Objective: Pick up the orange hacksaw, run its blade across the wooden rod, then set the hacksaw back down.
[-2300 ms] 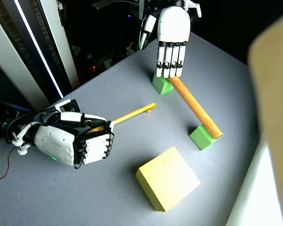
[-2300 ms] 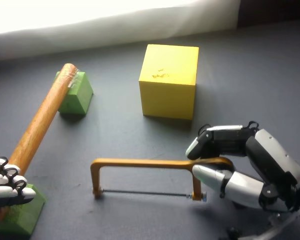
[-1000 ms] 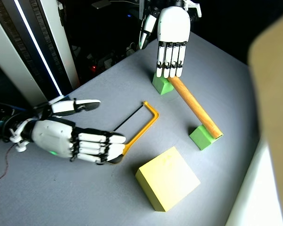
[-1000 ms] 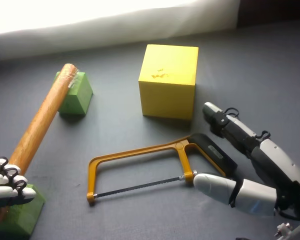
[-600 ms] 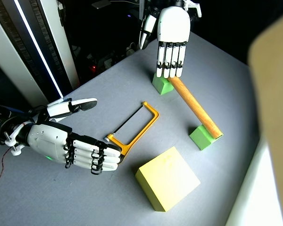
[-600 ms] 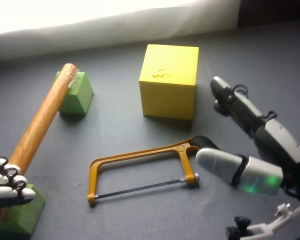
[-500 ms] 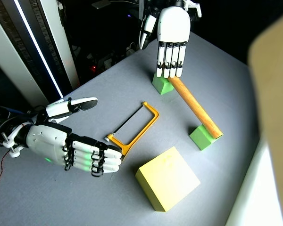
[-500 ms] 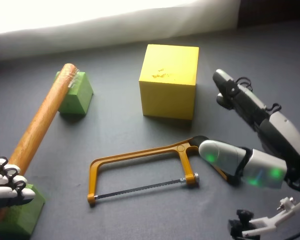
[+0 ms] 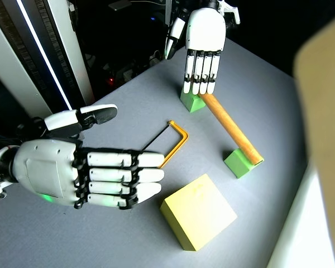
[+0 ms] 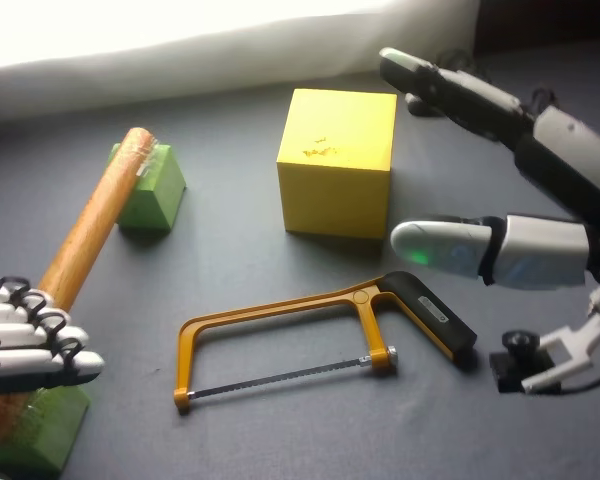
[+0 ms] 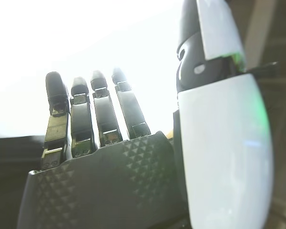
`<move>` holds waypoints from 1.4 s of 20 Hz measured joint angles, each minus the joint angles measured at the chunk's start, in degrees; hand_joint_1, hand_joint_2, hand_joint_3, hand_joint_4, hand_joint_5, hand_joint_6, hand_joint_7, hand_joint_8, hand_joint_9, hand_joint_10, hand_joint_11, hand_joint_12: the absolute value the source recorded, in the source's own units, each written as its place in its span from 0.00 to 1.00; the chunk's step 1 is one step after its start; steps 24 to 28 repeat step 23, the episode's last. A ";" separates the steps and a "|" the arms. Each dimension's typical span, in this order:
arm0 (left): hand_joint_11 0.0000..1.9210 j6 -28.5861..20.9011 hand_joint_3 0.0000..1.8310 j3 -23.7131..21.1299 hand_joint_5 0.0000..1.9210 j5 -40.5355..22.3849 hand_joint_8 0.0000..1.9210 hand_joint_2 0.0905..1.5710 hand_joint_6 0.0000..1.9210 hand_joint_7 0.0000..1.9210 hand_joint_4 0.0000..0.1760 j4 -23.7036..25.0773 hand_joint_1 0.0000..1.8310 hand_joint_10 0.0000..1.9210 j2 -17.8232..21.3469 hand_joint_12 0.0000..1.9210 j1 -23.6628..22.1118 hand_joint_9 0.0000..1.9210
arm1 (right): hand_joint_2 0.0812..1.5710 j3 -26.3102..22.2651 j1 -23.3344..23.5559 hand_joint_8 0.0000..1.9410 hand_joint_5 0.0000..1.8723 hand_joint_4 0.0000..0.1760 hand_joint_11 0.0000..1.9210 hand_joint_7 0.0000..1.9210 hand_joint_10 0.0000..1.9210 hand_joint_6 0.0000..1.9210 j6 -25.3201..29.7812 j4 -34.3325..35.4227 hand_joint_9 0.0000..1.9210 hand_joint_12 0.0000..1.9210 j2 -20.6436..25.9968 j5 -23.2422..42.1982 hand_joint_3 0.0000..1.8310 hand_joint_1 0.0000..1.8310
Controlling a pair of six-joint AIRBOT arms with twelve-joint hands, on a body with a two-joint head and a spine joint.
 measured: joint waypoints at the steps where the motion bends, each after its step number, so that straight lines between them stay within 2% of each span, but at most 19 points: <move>1: 0.00 0.44 0.00 0.72 0.05 -1.51 0.00 0.82 0.00 0.04 0.00 0.11 0.02 0.00 -0.42 0.04 -0.17 0.02 | 0.62 0.00 0.96 0.01 0.11 0.00 0.00 0.09 0.01 0.01 -0.11 -2.08 0.08 0.42 0.59 -0.98 0.00 0.39; 2: 0.00 1.07 0.00 1.73 0.05 -3.34 0.00 0.82 0.00 0.04 0.00 0.76 0.03 0.00 -1.05 0.05 -0.72 0.02 | 0.62 0.02 2.23 0.00 0.12 0.00 0.00 0.09 0.01 0.00 -0.13 -5.25 0.09 0.44 1.38 -2.29 0.00 0.39; 4: 0.00 1.29 0.00 4.13 0.06 -8.24 0.00 0.82 0.00 0.04 0.00 0.83 0.02 0.00 -2.08 0.08 -1.84 0.04 | 0.63 0.02 4.44 0.00 0.19 0.00 0.00 0.16 0.01 0.01 -0.39 -11.74 0.15 0.53 2.91 -3.76 0.00 0.36; 5: 0.00 1.49 0.00 5.44 0.08 -10.84 0.00 0.82 0.00 0.05 0.00 0.90 0.04 0.00 -2.82 0.12 -2.64 0.06 | 0.64 0.02 5.62 0.00 0.22 0.00 0.02 0.19 0.01 0.01 -0.33 -14.75 0.17 0.54 3.76 -4.17 0.00 0.35; 6: 0.00 1.66 0.00 6.80 0.12 -13.77 0.00 0.81 0.00 0.09 0.00 0.98 0.06 0.00 -3.76 0.20 -3.13 0.09 | 0.65 0.02 6.62 0.00 0.28 0.00 0.05 0.24 0.01 0.01 0.46 -17.73 0.23 0.56 4.63 -4.52 0.00 0.34; 7: 0.00 1.77 0.00 7.67 0.21 -15.78 0.01 0.81 0.01 0.19 0.00 1.27 0.06 0.01 -4.46 0.40 -3.74 0.17 | 0.66 0.07 7.41 0.02 0.34 0.00 0.14 0.35 0.06 0.02 0.98 -19.80 0.34 0.64 5.22 -4.57 0.00 0.34; 8: 0.00 1.95 0.00 9.97 0.23 -21.66 0.01 0.81 0.01 0.21 0.00 1.64 0.06 0.01 -5.84 0.46 -4.98 0.18 | 0.66 0.15 10.27 0.02 0.36 0.00 0.17 0.37 0.06 0.02 1.14 -25.51 0.37 0.65 6.27 -5.01 0.00 0.33; 10: 0.00 1.84 0.00 10.97 0.23 -24.90 0.01 0.81 0.01 0.21 0.00 1.68 0.06 0.01 -5.95 0.46 -4.94 0.18 | 0.66 0.15 11.78 0.02 0.36 0.00 0.17 0.37 0.06 0.02 1.16 -28.09 0.37 0.65 6.43 -4.98 0.00 0.33; 11: 0.14 1.68 0.00 11.74 0.39 -26.93 0.05 0.81 0.05 0.40 0.00 1.77 0.10 0.16 -6.14 0.62 -4.61 0.36 | 0.68 0.13 12.68 0.12 0.46 0.00 0.34 0.49 0.33 0.09 1.77 -29.81 0.46 0.74 6.71 -5.05 0.00 0.33; 12: 0.33 1.57 0.00 12.33 0.43 -28.00 0.59 0.83 0.52 0.42 0.00 2.05 0.24 0.68 -6.27 0.86 -4.26 0.40 | 0.68 0.13 13.27 0.77 0.38 0.00 0.49 0.47 0.87 0.71 2.14 -31.23 0.49 0.95 6.99 -5.22 0.00 0.35; 13: 0.40 1.40 0.00 13.29 0.37 -29.59 0.90 0.84 0.83 0.39 0.00 2.29 0.29 0.97 -6.51 0.99 -4.15 0.39 | 0.69 0.13 13.90 0.99 0.36 0.00 0.58 0.47 0.99 0.98 2.43 -33.27 0.53 1.00 7.41 -4.87 0.00 0.36; 14: 0.50 1.42 0.00 14.60 0.42 -31.21 1.00 0.84 0.95 0.45 0.00 2.47 0.35 1.00 -6.93 1.00 -3.82 0.48 | 0.69 0.13 14.60 1.00 0.43 0.00 0.67 0.52 1.00 1.00 2.49 -35.30 0.61 1.00 7.67 -5.01 0.00 0.35; 15: 0.57 1.42 0.00 15.13 0.49 -31.67 1.00 0.83 0.99 0.53 0.00 2.47 0.39 1.00 -6.99 1.00 -3.32 0.55 | 0.69 0.13 14.97 1.00 0.48 0.00 0.75 0.55 1.00 1.00 2.54 -37.11 0.65 1.00 7.91 -5.09 0.00 0.35; 17: 0.69 1.46 0.00 16.02 0.63 -32.50 1.00 0.82 1.00 0.62 0.00 2.34 0.43 1.00 -7.10 1.00 -3.19 0.67 | 0.72 -0.17 15.06 1.00 0.55 0.00 0.82 0.62 1.00 1.00 2.49 -37.81 0.71 1.00 8.52 -4.63 0.01 0.32; 18: 0.69 1.44 0.00 16.17 0.63 -32.96 1.00 0.82 1.00 0.62 0.00 1.95 0.43 1.00 -7.10 1.00 -2.89 0.67 | 0.72 -0.17 15.41 1.00 0.55 0.00 0.82 0.62 1.00 1.00 1.92 -38.10 0.71 1.00 8.59 -4.63 0.01 0.32; 19: 0.76 1.40 0.00 16.17 0.69 -33.42 1.00 0.82 1.00 0.69 0.00 2.16 0.40 1.00 -7.10 1.00 -2.78 0.72 | 0.77 -0.17 15.72 1.00 0.61 0.00 0.86 0.66 1.00 1.00 1.05 -37.94 0.76 1.00 8.81 -3.91 0.01 0.30; 20: 0.80 1.40 0.00 16.17 0.71 -33.97 1.00 0.82 1.00 0.72 0.00 2.34 0.40 1.00 -7.23 1.00 -2.78 0.75 | 0.80 -0.28 15.98 1.00 0.64 0.00 0.87 0.68 1.00 1.00 1.22 -37.97 0.77 1.00 9.16 -3.45 0.01 0.28; 23: 0.85 1.22 0.00 16.11 0.73 -34.42 1.00 0.84 1.00 0.75 0.00 2.54 0.37 1.00 -7.43 1.00 -2.60 0.79 | 0.84 -0.44 15.98 1.00 0.67 0.00 0.89 0.70 1.00 1.00 1.77 -39.56 0.79 1.00 9.44 -2.80 0.01 0.28; 28: 0.85 1.22 0.00 16.11 0.73 -34.42 1.00 0.84 1.00 0.75 0.00 2.54 0.37 1.00 -7.43 1.00 -2.60 0.79 | 0.84 -0.44 15.98 1.00 0.67 0.00 0.89 0.70 1.00 1.00 1.77 -39.56 0.79 1.00 9.44 -2.80 0.01 0.28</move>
